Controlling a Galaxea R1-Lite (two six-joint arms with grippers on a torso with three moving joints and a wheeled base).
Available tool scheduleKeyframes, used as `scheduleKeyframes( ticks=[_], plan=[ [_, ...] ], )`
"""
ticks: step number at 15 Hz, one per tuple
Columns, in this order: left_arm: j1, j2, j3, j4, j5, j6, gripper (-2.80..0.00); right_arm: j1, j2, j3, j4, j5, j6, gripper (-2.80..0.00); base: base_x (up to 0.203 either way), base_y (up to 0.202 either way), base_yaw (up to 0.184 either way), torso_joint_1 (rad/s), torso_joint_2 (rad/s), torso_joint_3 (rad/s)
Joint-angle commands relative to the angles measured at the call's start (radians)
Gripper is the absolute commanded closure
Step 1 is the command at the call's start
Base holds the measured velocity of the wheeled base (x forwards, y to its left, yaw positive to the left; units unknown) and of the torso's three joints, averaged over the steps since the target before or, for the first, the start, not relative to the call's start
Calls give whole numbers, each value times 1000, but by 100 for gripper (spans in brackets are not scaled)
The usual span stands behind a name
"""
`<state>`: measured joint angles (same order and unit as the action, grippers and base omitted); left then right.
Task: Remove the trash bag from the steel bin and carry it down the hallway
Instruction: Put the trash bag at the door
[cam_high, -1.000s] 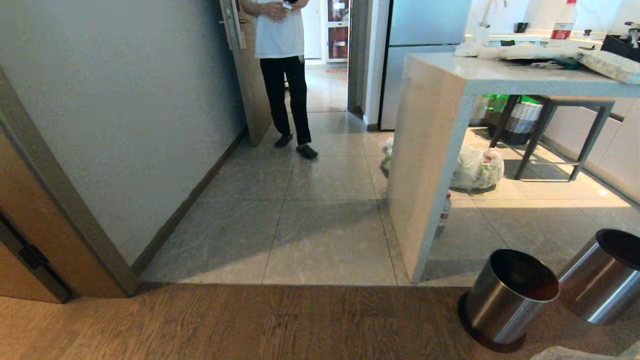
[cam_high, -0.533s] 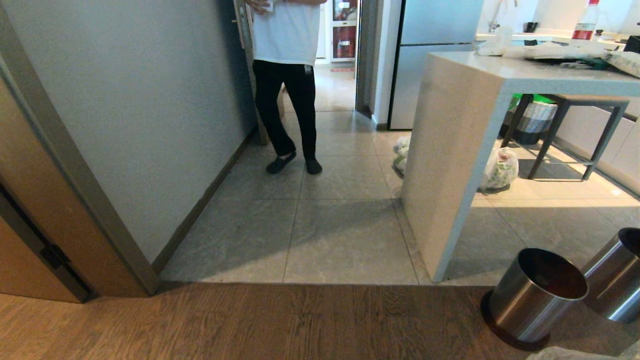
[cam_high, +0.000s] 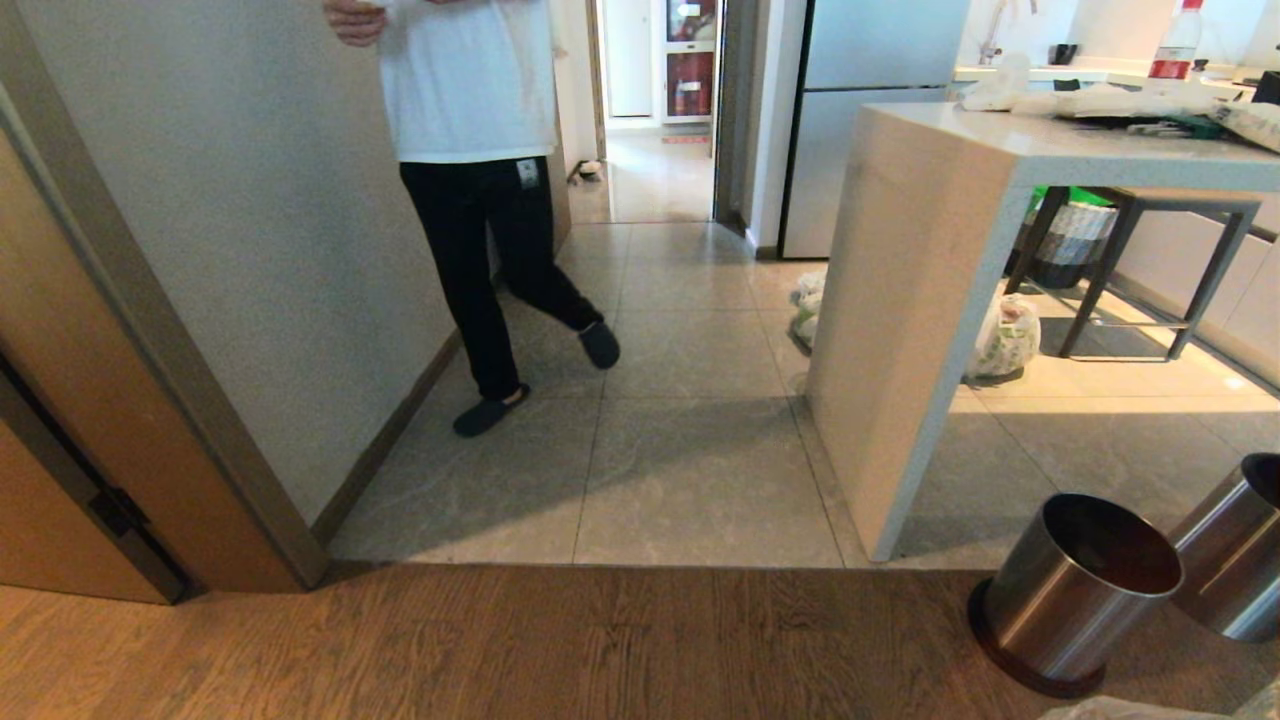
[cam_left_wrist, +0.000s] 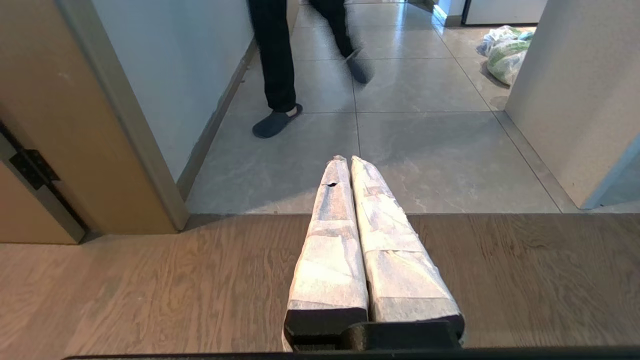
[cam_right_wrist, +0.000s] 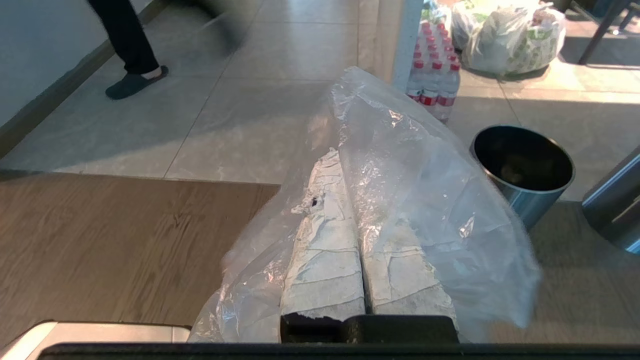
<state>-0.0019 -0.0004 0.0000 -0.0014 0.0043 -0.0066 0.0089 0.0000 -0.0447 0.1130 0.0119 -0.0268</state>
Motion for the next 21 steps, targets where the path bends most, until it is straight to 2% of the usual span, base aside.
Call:
scheduleKeyframes(
  ticks=[1,10,21],
  plan=[
    [0,0,2,0,0,0,0,0,2,0,1,0,-1,0,0,0,0,0,0,0],
    [0,0,0,1,0,0,0,0,2,0,1,0,-1,0,7,0,0,0,0,0],
    [0,0,2,0,0,0,0,0,2,0,1,0,-1,0,189,0,0,1,1,2]
  ],
)
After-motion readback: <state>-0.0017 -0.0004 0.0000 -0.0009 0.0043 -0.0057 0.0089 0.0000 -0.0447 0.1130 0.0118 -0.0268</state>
